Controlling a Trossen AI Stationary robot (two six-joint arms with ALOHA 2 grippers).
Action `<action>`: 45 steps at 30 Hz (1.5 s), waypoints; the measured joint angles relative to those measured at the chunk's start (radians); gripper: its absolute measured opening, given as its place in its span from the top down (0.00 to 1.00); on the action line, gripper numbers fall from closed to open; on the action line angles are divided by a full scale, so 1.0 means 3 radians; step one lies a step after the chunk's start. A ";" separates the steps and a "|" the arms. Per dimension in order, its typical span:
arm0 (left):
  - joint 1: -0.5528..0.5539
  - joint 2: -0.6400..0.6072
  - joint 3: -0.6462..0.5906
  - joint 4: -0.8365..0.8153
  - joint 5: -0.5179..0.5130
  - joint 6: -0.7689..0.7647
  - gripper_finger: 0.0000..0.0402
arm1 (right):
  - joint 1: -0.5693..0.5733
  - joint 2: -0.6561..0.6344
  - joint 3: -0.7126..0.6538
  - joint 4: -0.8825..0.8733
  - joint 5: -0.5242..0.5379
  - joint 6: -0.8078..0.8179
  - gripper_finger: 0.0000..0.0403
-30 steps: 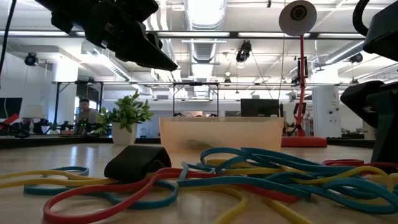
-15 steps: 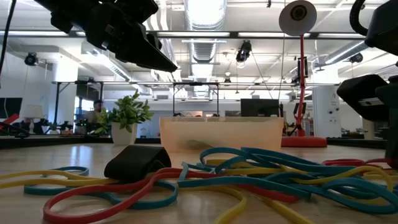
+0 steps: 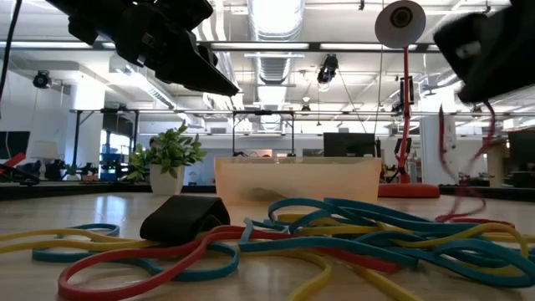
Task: Pick and place rubber bands into bin
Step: Put the right red rubber band into the bin
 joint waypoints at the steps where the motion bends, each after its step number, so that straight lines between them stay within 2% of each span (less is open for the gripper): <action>1: 0.0000 0.0000 0.0000 -0.0002 0.0000 0.0000 0.69 | -0.0026 -0.0062 0.0009 0.0003 0.0021 -0.0077 0.98; 10: 0.0000 0.0000 0.0000 -0.0003 0.0000 0.0009 0.69 | -0.0338 -0.0578 0.0010 0.0019 0.0514 -0.0987 0.98; 18: 0.0000 0.0000 0.0000 -0.0004 0.0000 0.0011 0.69 | -0.1119 -0.0901 0.0010 0.0060 0.0505 -0.1742 0.98; 27: 0.0000 0.0000 0.0000 -0.0005 0.0000 0.0020 0.69 | -0.2256 -0.0884 0.0010 0.0254 -0.0413 -0.2067 0.98; 31: 0.0000 0.0000 0.0000 -0.0005 0.0000 0.0020 0.69 | -0.2633 -0.0808 0.0008 0.0249 -0.0664 -0.2064 0.98; 38: 0.0000 0.0000 -0.0026 0.0010 0.0000 0.0028 0.69 | -0.3031 -0.0590 0.0008 0.0327 -0.0951 -0.1919 0.98; 40: 0.0000 0.0000 -0.0064 0.0069 0.0000 0.0032 0.69 | -0.3103 -0.0492 0.0008 0.0371 -0.1130 -0.1910 0.98; 43: 0.0000 0.0000 -0.0126 0.0212 0.0000 0.0082 0.69 | -0.3181 -0.0326 0.0009 0.0429 -0.1407 -0.1911 0.95; 45: 0.0000 0.0000 -0.0158 0.0282 0.0000 0.0087 0.69 | -0.3223 -0.0212 0.0021 0.0423 -0.1470 -0.1868 0.91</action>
